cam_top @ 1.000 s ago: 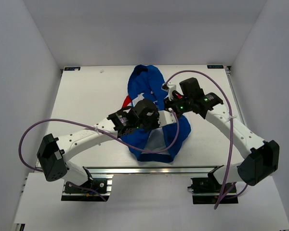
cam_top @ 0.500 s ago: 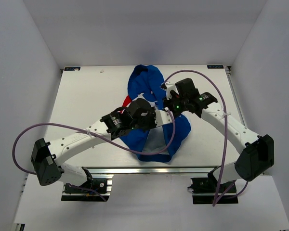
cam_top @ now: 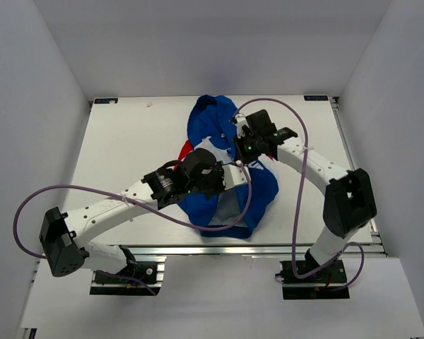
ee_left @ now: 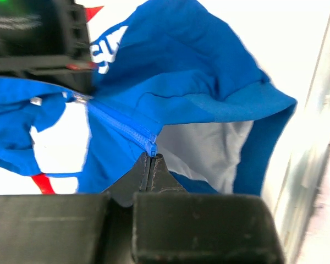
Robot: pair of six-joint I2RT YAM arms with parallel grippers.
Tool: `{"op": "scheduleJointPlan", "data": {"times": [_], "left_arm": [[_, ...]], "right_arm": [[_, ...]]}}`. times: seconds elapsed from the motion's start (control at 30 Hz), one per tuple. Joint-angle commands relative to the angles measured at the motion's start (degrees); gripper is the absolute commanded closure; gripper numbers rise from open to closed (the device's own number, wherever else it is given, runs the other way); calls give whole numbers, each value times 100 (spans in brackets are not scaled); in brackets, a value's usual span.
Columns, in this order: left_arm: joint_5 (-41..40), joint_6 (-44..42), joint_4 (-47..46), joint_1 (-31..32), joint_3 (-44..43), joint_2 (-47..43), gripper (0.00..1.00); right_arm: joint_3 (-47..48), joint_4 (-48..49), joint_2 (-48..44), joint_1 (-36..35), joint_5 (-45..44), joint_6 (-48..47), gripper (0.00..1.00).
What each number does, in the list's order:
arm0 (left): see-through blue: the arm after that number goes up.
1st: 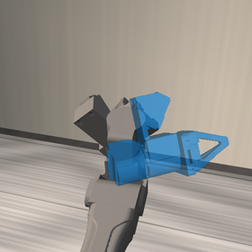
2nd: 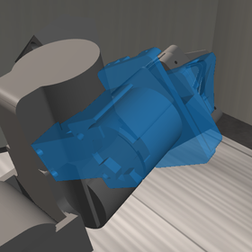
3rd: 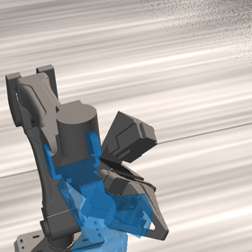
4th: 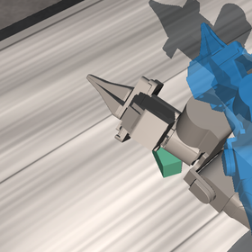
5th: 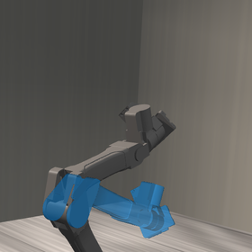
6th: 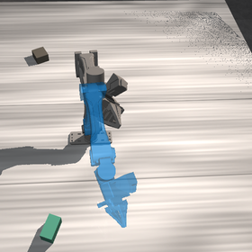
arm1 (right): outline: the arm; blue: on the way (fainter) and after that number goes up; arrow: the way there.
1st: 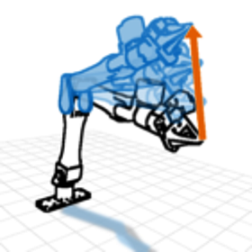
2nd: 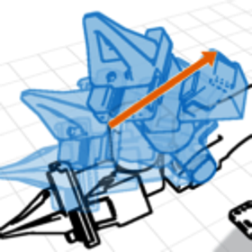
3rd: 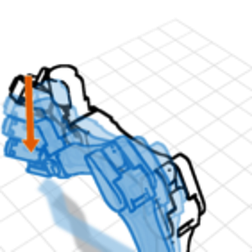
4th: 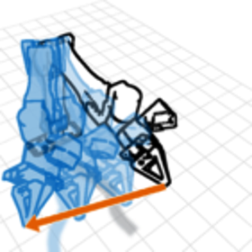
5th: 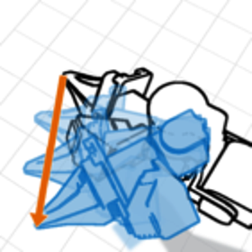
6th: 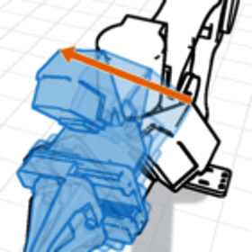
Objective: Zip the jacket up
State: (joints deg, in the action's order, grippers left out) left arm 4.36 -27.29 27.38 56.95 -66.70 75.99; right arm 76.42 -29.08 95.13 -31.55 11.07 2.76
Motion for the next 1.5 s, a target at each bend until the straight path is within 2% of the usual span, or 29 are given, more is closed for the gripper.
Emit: {"op": "scheduleJointPlan", "data": {"times": [0.0, 0.17, 0.33, 0.43, 0.57, 0.8, 0.87, 0.97, 1.13, 1.23, 1.3, 1.33, 1.37, 1.47], "left_arm": [[609, 592, -110, 44, 165, -523, 100], [899, 1469, -110, 44, 569, -550, 100], [2048, 2191, -355, 44, 1148, -383, 100], [2323, 2561, -715, 53, 1492, -365, 100], [2420, 2983, -523, 53, 1651, -286, 100], [2859, 3607, -1014, 45, 2309, 73, 100], [2939, 3844, -1172, 53, 2459, 171, 100], [3158, 4178, -1760, 44, 2793, 259, 100], [3071, 4285, -1815, 44, 2917, 233, 100], [2922, 4223, -1684, 44, 2803, 197, 100], [2843, 4171, -1481, 44, 2733, 206, 100], [2773, 4135, -1446, 44, 2715, 215, 92], [2755, 4135, -1393, 44, 2662, 215, 67], [2605, 4153, -1253, 44, 2487, 163, 18]], "right_arm": [[584, 815, 295, 289, -545, -240, 100], [1022, 1299, 751, 386, -606, -496, 100], [1568, 1632, 1287, 509, -791, -549, 100], [1797, 1949, 1665, 624, -712, -549, 100], [2279, 2406, 2236, 668, -948, -514, 100], [3553, 3048, 3379, 676, -1941, -575, 100], [4291, 2979, 3843, 694, -2213, -575, 100], [4829, 3074, 4267, 720, -2390, -645, 100], [4716, 3259, 4217, 720, -2338, -751, 100], [4005, 3391, 3689, 720, -1794, -681, 100], [3346, 3514, 3364, 720, -1337, -681, 82], [3153, 3567, 3067, 720, -1214, -698, 73], [2872, 3550, 2916, 720, -1047, -698, 58], [2545, 3454, 2397, 720, -826, -620, 41]]}}
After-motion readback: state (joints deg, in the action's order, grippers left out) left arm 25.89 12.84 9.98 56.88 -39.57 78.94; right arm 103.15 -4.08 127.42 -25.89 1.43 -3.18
